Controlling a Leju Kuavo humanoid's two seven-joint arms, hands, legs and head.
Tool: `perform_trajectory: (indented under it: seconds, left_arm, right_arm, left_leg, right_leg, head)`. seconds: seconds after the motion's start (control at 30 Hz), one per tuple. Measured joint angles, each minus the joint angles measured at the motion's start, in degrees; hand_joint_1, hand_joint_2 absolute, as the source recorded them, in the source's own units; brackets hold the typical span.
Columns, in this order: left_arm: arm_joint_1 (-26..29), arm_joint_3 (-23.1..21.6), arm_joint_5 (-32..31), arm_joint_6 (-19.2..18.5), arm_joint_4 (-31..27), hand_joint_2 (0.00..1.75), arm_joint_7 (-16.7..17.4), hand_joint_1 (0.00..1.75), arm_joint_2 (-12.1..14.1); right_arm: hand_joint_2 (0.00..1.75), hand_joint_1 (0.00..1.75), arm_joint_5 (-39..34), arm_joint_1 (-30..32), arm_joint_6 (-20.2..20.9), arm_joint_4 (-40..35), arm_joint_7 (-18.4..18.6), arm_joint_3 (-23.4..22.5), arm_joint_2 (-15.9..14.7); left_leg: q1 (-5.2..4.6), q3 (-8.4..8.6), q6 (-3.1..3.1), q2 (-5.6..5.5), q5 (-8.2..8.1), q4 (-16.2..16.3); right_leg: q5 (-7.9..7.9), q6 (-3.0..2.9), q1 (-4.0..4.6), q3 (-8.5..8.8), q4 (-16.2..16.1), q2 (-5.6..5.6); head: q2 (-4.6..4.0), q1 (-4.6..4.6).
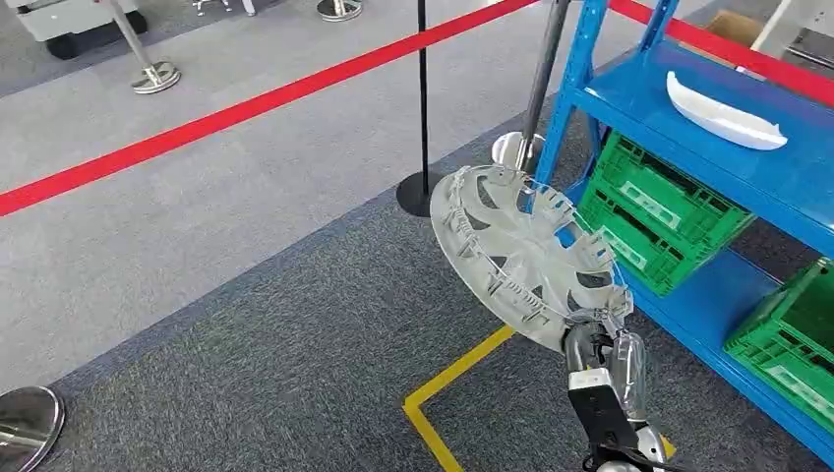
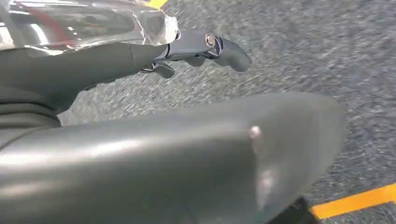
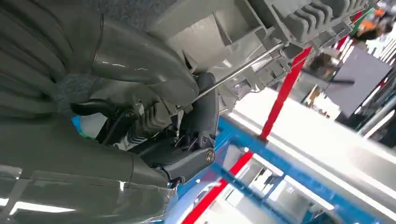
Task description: Take the parts from the cabinet and place them on the table.
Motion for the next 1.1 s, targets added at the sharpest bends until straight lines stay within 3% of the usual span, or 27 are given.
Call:
perform_trajectory:
  seconds: [0.03,0.07,0.1,0.13,0.17,0.3,0.33,0.37,0.4,0.47,0.5,0.53,0.57,0.6,0.63,0.67,0.73,0.77,0.8,0.83,0.87,0.9,0.97,1.0,1.03,1.07,1.1]
  left_arm:
    - [0.1,0.0,0.5,-1.0,0.0,0.00,0.9,0.00,0.8]
    - [0.1,0.2,1.2,-1.4,0.0,0.00,2.0,0.00,2.0]
    - [0.2,0.5,2.5,-0.4,0.0,0.00,2.9,0.00,3.2]
    - [0.2,1.4,5.4,0.7,0.0,0.00,2.9,0.00,4.5]
    - [0.1,2.9,9.6,0.5,-0.2,0.00,1.6,0.00,5.8]
    - [-0.2,20.9,42.9,-9.3,-2.1,0.00,-11.0,0.00,8.1]
    - [-0.2,24.4,46.9,-10.3,-2.3,0.00,-12.0,0.00,8.2]
    - [-0.3,26.8,48.2,-9.2,-2.4,0.00,-11.2,0.00,8.7]
    - [-0.3,27.8,46.0,-5.8,-2.4,0.00,-8.0,0.00,9.0]
    - [-0.1,24.8,35.1,-0.4,-2.0,0.00,4.5,0.00,9.9]
    - [0.3,20.5,23.9,-2.3,-1.6,0.00,13.0,0.00,10.2]
    - [0.8,16.2,12.1,-5.4,-1.3,0.00,18.6,0.00,10.5]
    - [0.9,12.5,1.0,-7.7,-1.1,0.00,21.6,0.00,10.6]
    - [1.0,10.1,-8.0,-9.0,-1.1,0.00,21.6,0.00,10.2]
    - [1.2,9.2,-13.5,-11.6,-1.3,0.00,19.1,0.00,9.6]
    - [1.2,10.2,-17.5,-16.0,-1.4,0.00,13.8,0.00,8.9]
    - [1.0,16.6,-15.8,-29.6,-2.1,0.00,0.8,0.00,7.7]
    - [0.8,20.1,-11.7,-34.0,-2.1,0.00,-1.6,0.00,7.3]
    - [0.8,23.5,-3.2,-36.5,-2.1,0.00,-1.5,0.00,7.0]
    - [0.9,25.0,4.5,-35.3,-1.9,0.00,1.2,0.00,6.9]
    - [0.9,25.3,12.3,-31.1,-1.5,0.00,6.3,0.00,6.8]
    - [0.7,23.6,18.1,-24.5,-1.2,0.00,13.8,0.00,6.9]
    - [1.0,16.7,19.4,-18.4,-0.8,0.00,25.1,0.00,7.7]
    - [1.1,12.9,15.4,-17.4,-0.8,0.00,27.7,0.00,7.9]
    - [1.3,10.4,11.8,-18.2,-0.9,0.00,27.0,0.00,7.6]
    - [1.4,9.4,11.4,-21.3,-1.2,0.00,23.0,0.00,7.3]
    - [1.3,10.4,14.1,-26.9,-1.6,0.00,16.7,0.00,7.1]
  right_arm:
    - [1.75,1.75,-0.3,0.1,0.1,0.0,-0.2,0.0,-0.2]
    - [1.75,1.75,-0.5,0.1,0.2,0.0,-0.4,-0.1,-0.4]
    - [1.75,1.75,-0.6,0.1,0.3,0.0,-0.5,-0.1,-0.5]
    - [1.75,1.75,-0.6,0.2,0.3,-0.1,-0.6,-0.1,-0.7]
    - [1.75,1.75,-0.5,0.4,0.5,-0.4,-0.6,-0.2,-0.8]
    - [1.75,1.75,0.3,0.4,2.1,-1.6,-0.1,-0.2,-1.2]
    - [1.75,1.75,0.3,0.5,2.1,-1.7,0.2,-0.3,-1.4]
    - [1.75,1.75,0.2,0.7,2.1,-1.8,0.2,-0.3,-1.4]
    - [1.75,1.75,-0.1,1.1,2.0,-1.8,0.2,-0.5,-1.5]
    - [1.75,1.75,-0.6,2.1,1.6,-1.8,-0.3,-0.9,-1.6]
    - [1.75,1.75,-0.8,2.6,1.6,-1.8,-0.7,-0.9,-1.7]
    - [1.75,1.75,-0.9,2.8,1.6,-1.7,-1.0,-0.9,-1.8]
    - [1.75,1.75,-0.9,2.8,1.6,-1.7,-1.0,-0.9,-1.8]
    - [1.75,1.75,-0.6,2.7,1.4,-1.6,-0.6,-0.9,-1.7]
    - [1.75,1.75,-0.2,2.9,1.1,-1.8,-0.2,-0.9,-1.7]
    - [1.75,1.75,0.2,3.4,0.9,-2.2,0.3,-1.1,-1.7]
    - [1.75,1.75,0.6,4.9,1.4,-4.0,0.7,-2.2,-1.3]
    - [1.75,1.75,0.7,5.2,1.8,-4.4,0.8,-2.5,-1.2]
    - [1.75,1.75,0.7,5.1,2.7,-4.7,0.7,-2.9,-1.0]
    - [1.75,1.75,0.8,4.8,3.6,-4.8,0.4,-3.1,-0.9]
    - [1.75,1.75,1.0,4.2,4.6,-4.7,0.1,-3.2,-0.7]
    - [1.75,1.75,1.3,3.4,4.9,-4.3,0.0,-3.2,-0.5]
    - [1.75,1.75,1.6,1.2,5.2,-2.6,-0.2,-3.0,-0.4]
    - [1.75,1.75,1.7,0.6,4.7,-2.1,0.0,-2.7,-0.4]
    - [1.75,1.75,1.7,0.7,4.1,-2.0,0.3,-2.6,-0.4]
    - [1.75,1.75,1.4,1.1,3.3,-2.1,0.7,-2.6,-0.4]
    - [1.75,1.75,1.1,1.7,3.0,-2.4,0.8,-2.6,-0.4]
  left_leg:
    - [0.03,1.00,0.03,0.07,1.52,-2.1]
    - [0.02,3.46,0.10,0.44,3.95,-6.9]
    - [-0.03,7.01,0.28,1.58,6.52,-13.2]
    - [-0.24,9.92,0.59,4.39,7.91,-18.0]
    - [-0.69,10.43,0.65,5.55,7.26,-19.0]
    - [-0.64,10.01,1.66,2.51,7.56,-19.4]
    - [-0.15,10.46,2.03,2.07,7.84,-19.7]
    - [-0.02,10.46,2.39,1.50,7.90,-19.7]
    - [-0.02,10.44,2.58,0.84,7.90,-19.7]
    - [-0.15,10.43,2.68,-0.97,7.85,-19.7]
    - [-0.17,10.44,2.68,-1.88,7.85,-19.7]
    - [-0.17,10.48,2.68,-2.89,7.85,-19.7]
    - [-0.16,10.55,2.67,-3.79,7.85,-19.6]
    - [-0.12,10.64,2.57,-4.63,7.79,-19.5]
    - [-0.07,10.64,2.37,-5.36,7.67,-19.3]
    - [-0.32,10.40,2.08,-5.99,7.61,-19.0]
    - [-0.08,9.69,1.46,-7.56,7.80,-18.9]
    - [0.14,9.62,1.15,-8.02,7.90,-19.1]
    - [0.23,9.45,0.75,-8.63,7.93,-19.1]
    - [0.28,9.26,0.59,-6.82,7.56,-18.6]
    - [-0.11,8.42,0.32,-3.08,6.36,-16.7]
    - [-0.09,6.44,0.04,-1.08,4.17,-12.9]
    - [0.01,1.41,-0.24,-0.13,0.12,-3.1]
    - [0.04,-0.24,-0.31,-0.13,-0.41,-0.2]
    - [0.05,-0.30,-0.31,-0.07,0.35,-0.5]
    - [0.05,1.14,-0.19,0.06,2.26,-3.6]
    - [-0.03,3.91,0.01,0.55,4.77,-9.0]
  right_leg:
    - [-0.07,0.02,0.00,0.05,0.0,-0.68]
    - [-0.17,0.10,0.00,0.19,0.0,-1.35]
    - [-0.33,0.21,0.00,0.42,0.0,-2.01]
    - [-0.51,0.38,0.14,0.69,0.0,-2.47]
    - [-0.83,0.76,0.71,0.76,0.1,-2.85]
    - [-1.19,1.89,0.65,1.63,-0.5,-5.10]
    - [-1.95,2.11,0.42,1.44,0.4,-3.27]
    - [-3.84,2.12,0.33,0.15,3.1,-0.49]
    - [-6.23,2.16,0.33,-2.04,7.9,1.26]
    - [-9.41,2.18,0.48,-6.64,17.0,2.33]
    - [-9.30,2.10,0.52,-7.92,18.8,2.49]
    - [-7.70,1.89,0.53,-7.66,17.3,2.55]
    - [-5.00,1.69,0.51,-6.10,13.2,2.69]
    - [-1.86,1.52,0.47,-3.67,7.5,3.35]
    - [0.57,1.40,0.38,-1.34,2.3,4.94]
    - [-0.30,1.55,0.05,-0.75,0.6,7.42]
    - [-0.11,1.42,0.42,-0.81,0.5,5.90]
    - [-0.12,1.14,0.68,-0.65,0.5,5.46]
    - [0.07,0.74,0.70,-0.25,0.4,4.87]
    - [0.32,0.34,0.35,-0.16,0.1,4.14]
    - [0.27,0.02,0.40,-0.13,0.1,3.82]
    - [0.26,-0.09,0.48,-0.15,0.1,3.46]
    - [0.23,-0.23,0.49,-0.30,0.1,2.36]
    - [0.19,-0.27,0.50,-0.29,0.1,1.68]
    - [0.07,-0.24,0.55,-0.19,0.1,0.91]
    - [-0.12,-0.13,0.66,-0.05,0.1,-0.05]
    - [-0.31,0.00,0.75,0.14,0.1,-1.10]
  head:
    - [0.00,-0.02]
    - [0.00,-0.02]
    - [0.00,-0.02]
    - [0.00,-0.02]
    - [0.00,-0.02]
    - [0.00,0.09]
    - [0.00,0.32]
    - [0.00,0.44]
    - [0.00,0.74]
    - [0.00,0.92]
    - [0.00,0.92]
    - [0.00,0.92]
    - [0.00,0.94]
    - [0.00,0.94]
    - [0.00,1.01]
    - [0.00,1.07]
    - [0.00,1.01]
    - [0.00,1.07]
    - [0.00,1.07]
    - [0.00,1.03]
    - [0.00,0.76]
    - [0.00,0.39]
    - [0.00,0.26]
    - [0.00,0.04]
    - [0.00,-0.09]
    - [0.00,-0.09]
    - [0.00,-0.09]
